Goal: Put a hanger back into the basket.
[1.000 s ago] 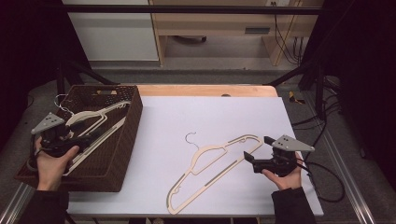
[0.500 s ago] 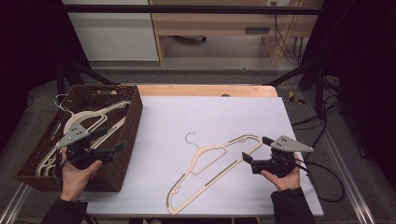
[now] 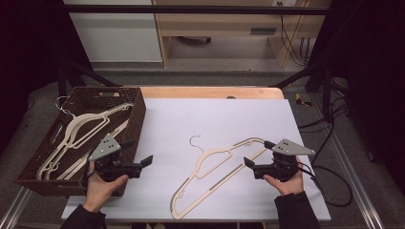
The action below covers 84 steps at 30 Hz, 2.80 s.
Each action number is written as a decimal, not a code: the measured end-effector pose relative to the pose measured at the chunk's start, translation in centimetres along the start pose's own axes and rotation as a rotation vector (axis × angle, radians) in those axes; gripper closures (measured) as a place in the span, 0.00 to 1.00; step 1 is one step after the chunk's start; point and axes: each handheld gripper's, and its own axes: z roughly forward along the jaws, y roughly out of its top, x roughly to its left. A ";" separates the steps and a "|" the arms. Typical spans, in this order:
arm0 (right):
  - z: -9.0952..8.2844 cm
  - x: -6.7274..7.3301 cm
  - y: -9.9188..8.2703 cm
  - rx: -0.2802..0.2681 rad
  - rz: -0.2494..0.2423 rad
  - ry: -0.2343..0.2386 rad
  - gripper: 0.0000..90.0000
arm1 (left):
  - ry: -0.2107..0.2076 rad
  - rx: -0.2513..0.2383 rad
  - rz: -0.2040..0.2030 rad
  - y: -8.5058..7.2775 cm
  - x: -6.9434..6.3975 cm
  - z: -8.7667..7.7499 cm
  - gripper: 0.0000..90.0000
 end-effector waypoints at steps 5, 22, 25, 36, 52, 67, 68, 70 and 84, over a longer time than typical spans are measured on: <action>0.3 0.3 0.1 0.002 0.003 0.008 0.07 | -0.034 0.026 0.016 -0.5 -1.3 1.2 0.11; 4.2 2.2 1.7 0.049 -0.021 0.049 0.10 | -0.129 0.103 0.002 -2.7 -2.5 4.5 0.10; 5.4 2.5 2.1 0.064 -0.024 0.058 0.12 | -0.126 0.111 -0.004 -3.0 -2.4 4.7 0.10; 10.5 3.6 3.3 0.134 -0.019 0.087 0.26 | -0.121 0.127 -0.005 -3.5 -2.2 5.0 0.11; 18.2 4.7 2.4 0.267 -0.028 0.102 0.50 | -0.109 0.143 -0.008 -3.9 -1.7 5.4 0.12; 20.7 5.4 0.7 0.372 -0.068 0.081 0.78 | -0.108 0.162 -0.009 -4.2 -1.7 5.7 0.12; 20.8 5.6 0.6 0.381 -0.074 0.074 0.79 | -0.108 0.159 -0.010 -4.2 -1.7 5.8 0.12; 20.9 5.7 0.6 0.387 -0.093 0.070 0.82 | -0.109 0.161 -0.010 -4.2 -1.7 5.8 0.12; 20.8 5.8 0.7 0.409 -0.027 0.053 0.99 | -0.109 0.176 -0.013 -4.2 -1.8 6.0 0.13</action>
